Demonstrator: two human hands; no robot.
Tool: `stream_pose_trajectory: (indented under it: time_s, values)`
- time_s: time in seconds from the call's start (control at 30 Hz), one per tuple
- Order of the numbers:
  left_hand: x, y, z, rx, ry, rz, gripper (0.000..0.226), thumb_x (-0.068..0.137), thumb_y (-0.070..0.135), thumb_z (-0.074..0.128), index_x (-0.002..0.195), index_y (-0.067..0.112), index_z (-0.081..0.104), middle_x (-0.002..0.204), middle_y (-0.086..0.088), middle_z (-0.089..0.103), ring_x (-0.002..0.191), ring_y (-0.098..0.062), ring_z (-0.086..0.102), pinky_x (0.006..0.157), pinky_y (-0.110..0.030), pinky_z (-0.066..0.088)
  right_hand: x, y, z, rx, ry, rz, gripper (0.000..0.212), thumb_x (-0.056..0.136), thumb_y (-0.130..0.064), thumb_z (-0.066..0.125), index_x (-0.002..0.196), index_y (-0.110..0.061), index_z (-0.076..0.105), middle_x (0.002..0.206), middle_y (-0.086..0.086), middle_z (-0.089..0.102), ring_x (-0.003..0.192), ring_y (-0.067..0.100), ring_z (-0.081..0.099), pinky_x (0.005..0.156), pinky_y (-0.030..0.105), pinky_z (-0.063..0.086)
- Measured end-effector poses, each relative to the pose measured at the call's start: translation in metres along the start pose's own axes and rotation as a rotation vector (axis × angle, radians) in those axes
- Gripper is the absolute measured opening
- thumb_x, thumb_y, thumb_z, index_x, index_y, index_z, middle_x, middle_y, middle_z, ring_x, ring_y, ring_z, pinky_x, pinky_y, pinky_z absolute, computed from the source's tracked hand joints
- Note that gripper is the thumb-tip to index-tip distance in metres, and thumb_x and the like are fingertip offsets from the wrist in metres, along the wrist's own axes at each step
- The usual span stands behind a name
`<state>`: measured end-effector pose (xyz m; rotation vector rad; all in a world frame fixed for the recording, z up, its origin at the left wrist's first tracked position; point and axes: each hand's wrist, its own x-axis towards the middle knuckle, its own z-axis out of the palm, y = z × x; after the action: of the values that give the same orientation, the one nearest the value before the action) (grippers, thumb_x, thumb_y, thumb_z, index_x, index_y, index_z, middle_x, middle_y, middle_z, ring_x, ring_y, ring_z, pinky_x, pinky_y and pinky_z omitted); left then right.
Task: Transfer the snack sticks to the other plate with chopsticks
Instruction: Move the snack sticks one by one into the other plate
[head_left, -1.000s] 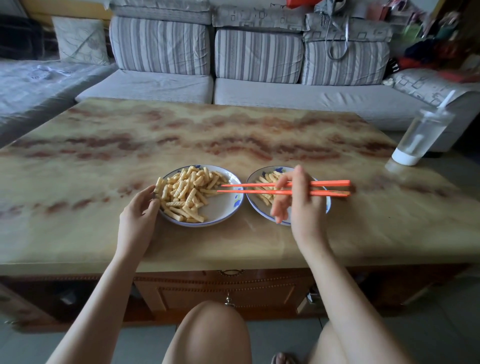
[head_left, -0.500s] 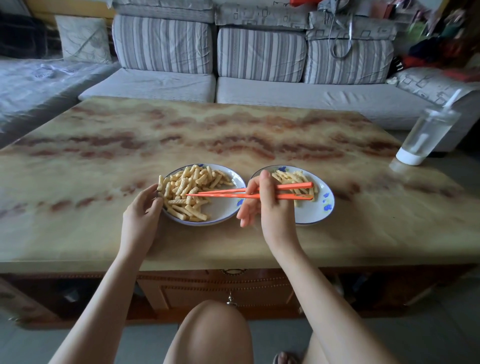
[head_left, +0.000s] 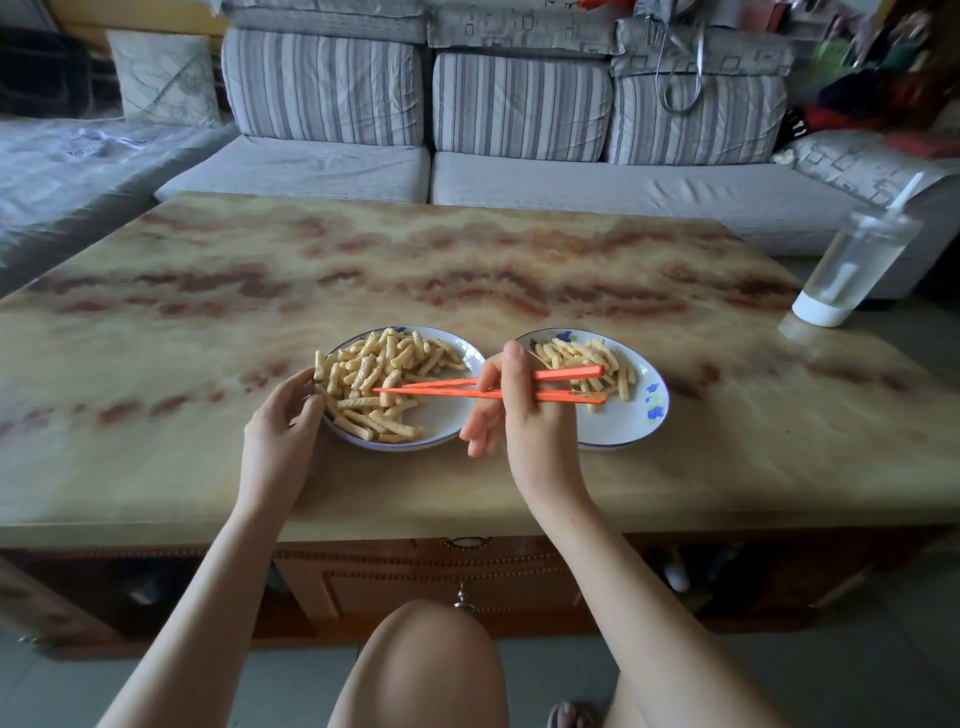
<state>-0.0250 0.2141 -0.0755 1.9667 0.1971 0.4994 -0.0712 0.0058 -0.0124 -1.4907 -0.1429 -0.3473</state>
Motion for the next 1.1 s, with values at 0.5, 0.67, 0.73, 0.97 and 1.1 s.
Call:
stream_pose_trajectory:
  time_s: [0.5, 0.67, 0.73, 0.97, 1.1]
  values:
    - [0.0, 0.001, 0.0, -0.005, -0.001, -0.001, 0.036, 0.093, 0.014, 0.051, 0.128, 0.019, 0.059, 0.121, 0.002, 0.063, 0.104, -0.002, 0.053, 0.081, -0.012, 0.035, 0.012, -0.012, -0.049, 0.035, 0.373, -0.074, 0.044, 0.105, -0.027, 0.03, 0.069, -0.01, 0.048, 0.041, 0.007, 0.051, 0.033, 0.018, 0.045, 0.037, 0.019, 0.035]
    - [-0.001, 0.001, 0.0, -0.003, -0.006, 0.001, 0.036, 0.093, 0.014, 0.052, 0.128, 0.019, 0.059, 0.121, 0.0, 0.063, 0.105, -0.004, 0.053, 0.084, -0.016, 0.036, 0.019, -0.015, -0.08, -0.099, 0.562, -0.168, 0.039, 0.104, -0.026, 0.032, 0.072, -0.009, 0.047, 0.041, 0.009, 0.047, 0.033, 0.019, 0.046, 0.036, 0.022, 0.035]
    - [-0.001, 0.002, -0.001, -0.004, -0.008, 0.004, 0.036, 0.094, 0.013, 0.052, 0.129, 0.019, 0.058, 0.121, 0.0, 0.063, 0.105, -0.004, 0.053, 0.084, -0.015, 0.036, 0.021, -0.013, -0.088, -0.147, 0.593, -0.181, 0.04, 0.103, -0.028, 0.033, 0.071, -0.01, 0.048, 0.045, 0.016, 0.049, 0.034, 0.022, 0.047, 0.037, 0.025, 0.036]
    - [-0.002, 0.003, -0.001, -0.003, -0.006, -0.004, 0.035, 0.094, 0.014, 0.051, 0.128, 0.02, 0.059, 0.121, 0.0, 0.063, 0.103, -0.004, 0.053, 0.084, -0.017, 0.035, 0.018, -0.013, -0.088, -0.259, 0.558, -0.213, 0.041, 0.103, -0.027, 0.035, 0.069, -0.008, 0.049, 0.048, 0.025, 0.05, 0.035, 0.029, 0.045, 0.039, 0.03, 0.036]
    - [-0.002, 0.004, -0.001, -0.002, -0.007, -0.01, 0.035, 0.094, 0.014, 0.051, 0.128, 0.02, 0.058, 0.121, 0.0, 0.063, 0.102, -0.003, 0.052, 0.082, -0.016, 0.035, 0.016, -0.017, -0.079, -0.244, 0.524, -0.252, 0.04, 0.104, -0.028, 0.034, 0.07, -0.01, 0.047, 0.049, 0.023, 0.048, 0.036, 0.022, 0.044, 0.039, 0.029, 0.036]
